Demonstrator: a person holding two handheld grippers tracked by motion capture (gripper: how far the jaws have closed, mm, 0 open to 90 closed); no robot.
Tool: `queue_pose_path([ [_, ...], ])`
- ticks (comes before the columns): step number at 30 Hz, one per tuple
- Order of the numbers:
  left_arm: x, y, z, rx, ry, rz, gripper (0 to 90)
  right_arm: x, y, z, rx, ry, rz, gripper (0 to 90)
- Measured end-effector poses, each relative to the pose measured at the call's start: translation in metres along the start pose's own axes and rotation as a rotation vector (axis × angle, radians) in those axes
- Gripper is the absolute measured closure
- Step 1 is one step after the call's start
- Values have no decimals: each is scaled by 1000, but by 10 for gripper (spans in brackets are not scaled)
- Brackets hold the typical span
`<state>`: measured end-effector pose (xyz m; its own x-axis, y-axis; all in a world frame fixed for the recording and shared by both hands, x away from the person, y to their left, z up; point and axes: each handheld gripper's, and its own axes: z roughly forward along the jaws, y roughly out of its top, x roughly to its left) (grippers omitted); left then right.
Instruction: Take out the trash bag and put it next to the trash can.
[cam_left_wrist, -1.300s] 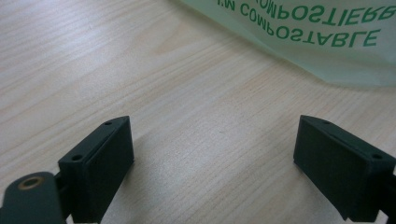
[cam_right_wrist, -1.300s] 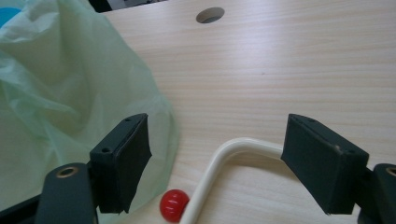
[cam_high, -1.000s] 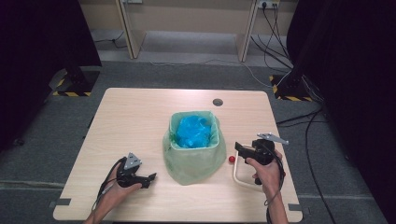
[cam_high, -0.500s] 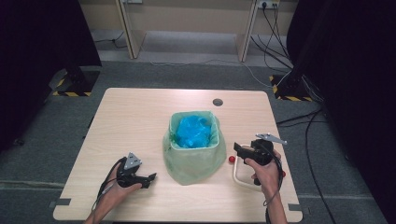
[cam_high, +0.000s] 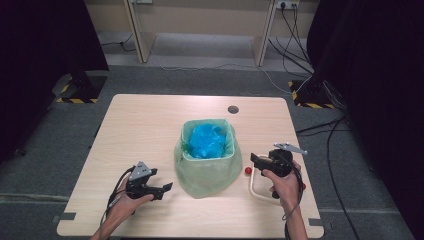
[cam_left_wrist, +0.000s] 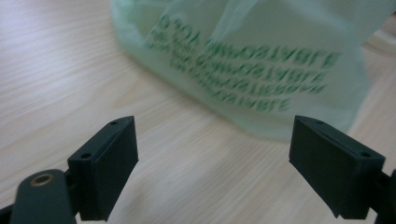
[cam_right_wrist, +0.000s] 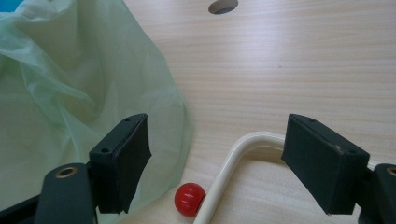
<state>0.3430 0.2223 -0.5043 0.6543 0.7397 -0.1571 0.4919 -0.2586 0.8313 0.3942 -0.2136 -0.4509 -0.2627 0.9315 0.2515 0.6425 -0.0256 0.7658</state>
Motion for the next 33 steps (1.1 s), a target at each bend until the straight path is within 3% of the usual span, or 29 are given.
queue_pose_path([
  [7, -17, 23, 3, -72, -76, 8, 149, -3, 0, 0, -1, 1, 10, 234],
  [13, -27, 41, 13, -83, -103, 42, 148, -3, 0, 1, 2, 4, 13, 237],
  [20, -39, 54, 27, -72, -68, 108, 163, -6, 0, -1, -7, 13, 31, 240],
  [30, -41, 56, 18, -91, -23, 147, 599, -8, -1, 0, 0, 16, 36, 243],
  [33, -42, 56, 15, -100, -19, 158, 694, -7, -2, 1, 4, 17, 32, 243],
])
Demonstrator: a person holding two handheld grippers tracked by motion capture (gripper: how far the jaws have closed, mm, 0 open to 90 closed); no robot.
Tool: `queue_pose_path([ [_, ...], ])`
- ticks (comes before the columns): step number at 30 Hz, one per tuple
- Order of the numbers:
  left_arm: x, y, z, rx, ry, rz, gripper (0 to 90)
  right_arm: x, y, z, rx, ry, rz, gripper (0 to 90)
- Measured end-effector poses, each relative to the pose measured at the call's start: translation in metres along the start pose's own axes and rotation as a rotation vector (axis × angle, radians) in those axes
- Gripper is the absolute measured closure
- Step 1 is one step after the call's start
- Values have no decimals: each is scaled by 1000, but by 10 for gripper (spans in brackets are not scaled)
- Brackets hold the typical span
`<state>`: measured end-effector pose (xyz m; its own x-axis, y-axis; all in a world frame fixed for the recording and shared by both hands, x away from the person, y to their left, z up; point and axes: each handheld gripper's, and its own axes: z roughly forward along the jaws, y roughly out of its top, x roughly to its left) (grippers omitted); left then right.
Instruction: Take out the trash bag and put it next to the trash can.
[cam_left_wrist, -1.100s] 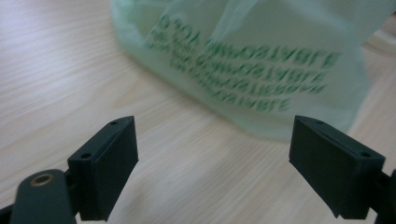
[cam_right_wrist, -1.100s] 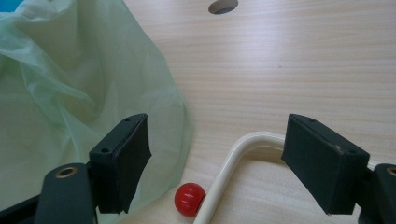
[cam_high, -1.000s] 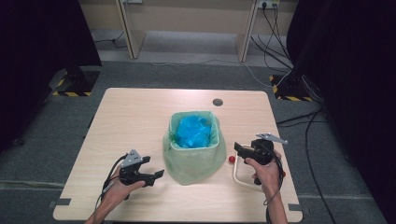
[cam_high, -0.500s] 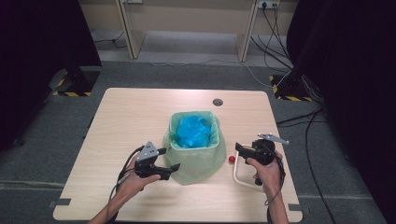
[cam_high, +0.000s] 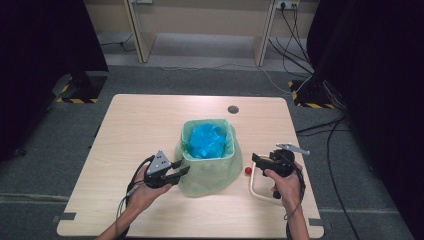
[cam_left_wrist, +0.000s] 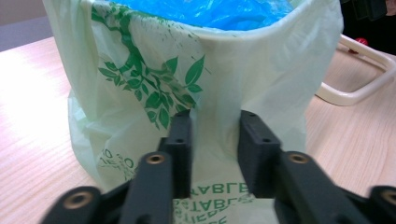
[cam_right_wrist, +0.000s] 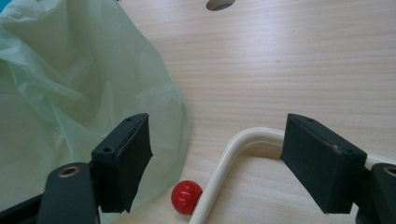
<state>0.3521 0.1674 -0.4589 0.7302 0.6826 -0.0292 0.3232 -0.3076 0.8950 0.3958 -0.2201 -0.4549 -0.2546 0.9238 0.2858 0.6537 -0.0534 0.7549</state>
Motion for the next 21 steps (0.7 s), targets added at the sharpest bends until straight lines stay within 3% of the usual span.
queue_pose_path([
  [7, 1, 5, -7, -27, 2, -8, 882, 5, 2, 2, 1, 10, -16, 245],
  [14, 3, 17, -16, -73, -15, -10, 896, 13, 21, 0, -48, 36, -34, 246],
  [21, 2, 20, -18, -82, -24, -13, 896, 40, 61, 2, -97, 65, -94, 235],
])
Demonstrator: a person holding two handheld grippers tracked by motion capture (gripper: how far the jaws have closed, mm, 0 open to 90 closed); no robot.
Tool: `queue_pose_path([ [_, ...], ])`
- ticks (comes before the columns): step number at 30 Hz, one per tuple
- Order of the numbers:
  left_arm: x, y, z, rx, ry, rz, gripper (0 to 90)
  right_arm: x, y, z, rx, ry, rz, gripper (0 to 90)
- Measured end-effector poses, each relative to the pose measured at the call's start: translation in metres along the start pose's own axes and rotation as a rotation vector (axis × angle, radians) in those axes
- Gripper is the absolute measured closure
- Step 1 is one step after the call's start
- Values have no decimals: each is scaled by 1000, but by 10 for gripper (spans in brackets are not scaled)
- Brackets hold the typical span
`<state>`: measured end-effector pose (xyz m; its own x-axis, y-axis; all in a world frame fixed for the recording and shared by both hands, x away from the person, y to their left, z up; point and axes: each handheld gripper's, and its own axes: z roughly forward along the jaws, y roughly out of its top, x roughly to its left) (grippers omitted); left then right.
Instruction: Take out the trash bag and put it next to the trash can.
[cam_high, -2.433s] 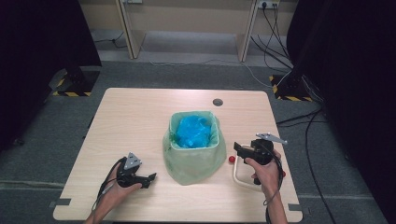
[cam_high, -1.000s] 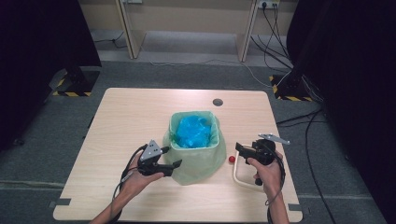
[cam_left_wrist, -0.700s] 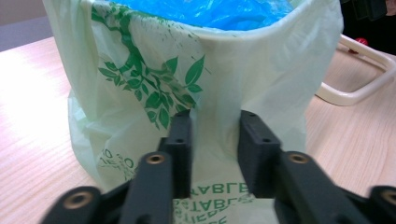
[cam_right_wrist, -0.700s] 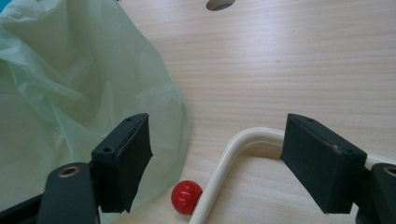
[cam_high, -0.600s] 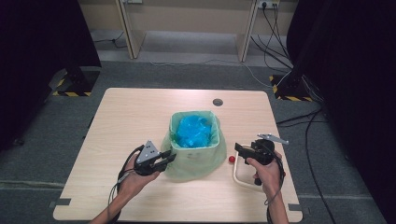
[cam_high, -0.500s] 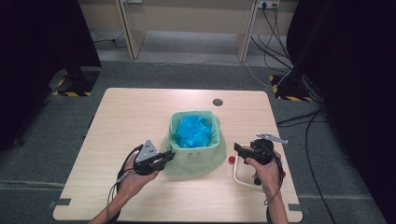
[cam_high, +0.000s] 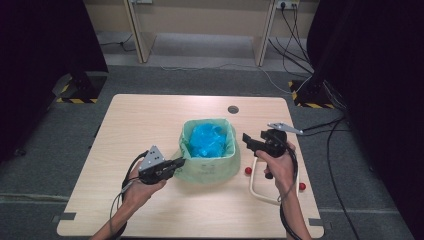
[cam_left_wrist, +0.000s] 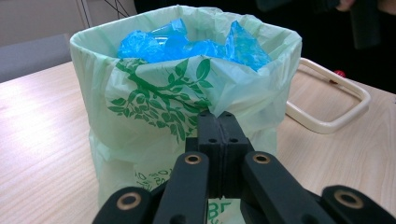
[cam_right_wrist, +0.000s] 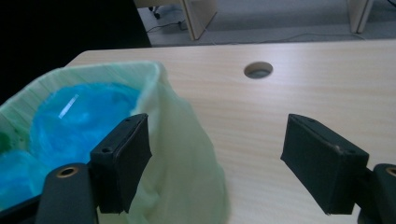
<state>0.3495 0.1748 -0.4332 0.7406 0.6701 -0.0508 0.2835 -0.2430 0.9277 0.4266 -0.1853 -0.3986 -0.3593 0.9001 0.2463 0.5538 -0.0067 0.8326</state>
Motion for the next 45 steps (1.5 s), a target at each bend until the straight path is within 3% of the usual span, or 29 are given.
queue_pose_path([
  [4, 0, 2, -3, -14, 2, -2, 895, 15, 20, 15, 25, 12, -48, 253],
  [9, 2, 3, -4, -20, 0, -7, 894, 26, 34, 35, 69, 23, -74, 319],
  [22, 1, 2, -3, -25, -7, -9, 893, 41, 42, 70, 181, 13, -180, 481],
  [28, 0, 2, -2, -24, -17, -16, 893, 46, 43, 84, 263, 14, -198, 659],
  [33, 1, 2, -3, -32, -21, -24, 894, 48, 43, 84, 268, 17, -208, 757],
  [45, 1, 9, -5, -63, -16, -15, 898, 47, 54, 68, 179, 12, -261, 868],
])
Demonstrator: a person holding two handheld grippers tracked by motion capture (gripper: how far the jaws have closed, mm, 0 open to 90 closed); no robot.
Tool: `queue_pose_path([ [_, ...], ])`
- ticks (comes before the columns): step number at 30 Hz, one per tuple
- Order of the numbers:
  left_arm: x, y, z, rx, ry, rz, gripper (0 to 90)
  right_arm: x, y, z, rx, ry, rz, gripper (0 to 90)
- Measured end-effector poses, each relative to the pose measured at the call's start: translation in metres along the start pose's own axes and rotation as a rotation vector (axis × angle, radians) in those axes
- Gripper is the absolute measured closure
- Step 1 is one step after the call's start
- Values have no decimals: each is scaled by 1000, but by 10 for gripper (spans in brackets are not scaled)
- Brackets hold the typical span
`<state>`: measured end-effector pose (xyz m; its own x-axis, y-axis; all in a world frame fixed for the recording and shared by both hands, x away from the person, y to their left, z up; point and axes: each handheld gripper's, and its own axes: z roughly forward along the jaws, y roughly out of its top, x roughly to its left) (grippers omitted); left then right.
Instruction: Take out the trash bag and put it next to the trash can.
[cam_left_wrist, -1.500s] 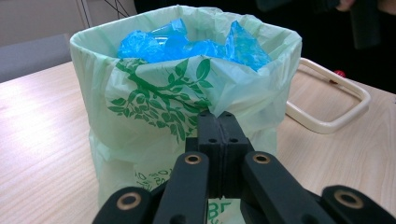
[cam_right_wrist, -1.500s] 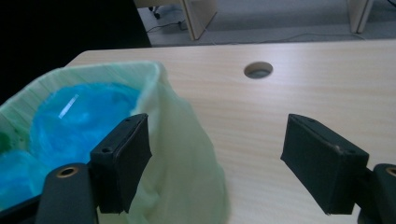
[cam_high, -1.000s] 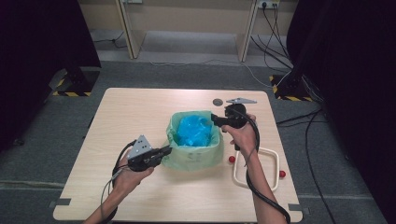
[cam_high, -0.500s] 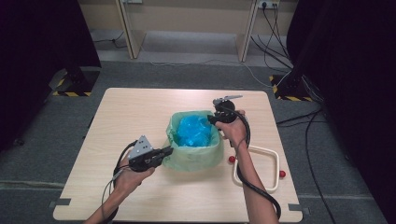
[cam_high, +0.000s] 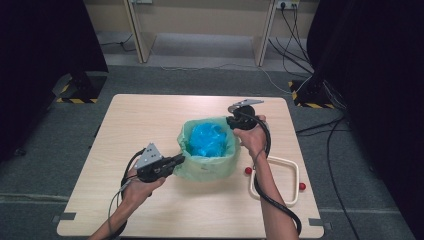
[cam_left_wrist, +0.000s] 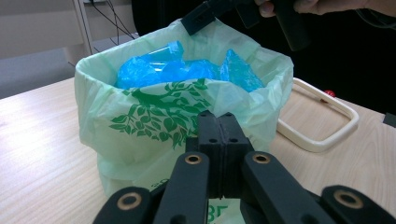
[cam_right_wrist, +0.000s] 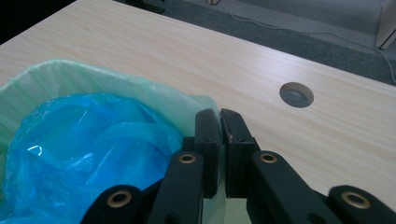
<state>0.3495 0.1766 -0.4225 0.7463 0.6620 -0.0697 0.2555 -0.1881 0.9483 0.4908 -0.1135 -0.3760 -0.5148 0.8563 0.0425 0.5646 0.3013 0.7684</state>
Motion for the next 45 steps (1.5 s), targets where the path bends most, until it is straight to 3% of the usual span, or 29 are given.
queue_pose_path([
  [6, 2, 5, -2, -21, -5, -8, 899, 2, 7, -5, -29, -1, -2, 886],
  [13, 7, 15, -6, -61, -12, -36, 900, 8, 18, -17, -79, 45, 23, 893],
  [25, 14, 45, -18, -157, -22, -70, 900, 16, 42, -37, -149, 96, 34, 895],
  [38, 23, 72, -36, -204, -3, -72, 900, 30, 70, -52, -201, 148, 48, 894],
  [45, 29, 89, -49, -220, 27, -45, 900, 42, 84, -58, -228, 187, 48, 893],
])
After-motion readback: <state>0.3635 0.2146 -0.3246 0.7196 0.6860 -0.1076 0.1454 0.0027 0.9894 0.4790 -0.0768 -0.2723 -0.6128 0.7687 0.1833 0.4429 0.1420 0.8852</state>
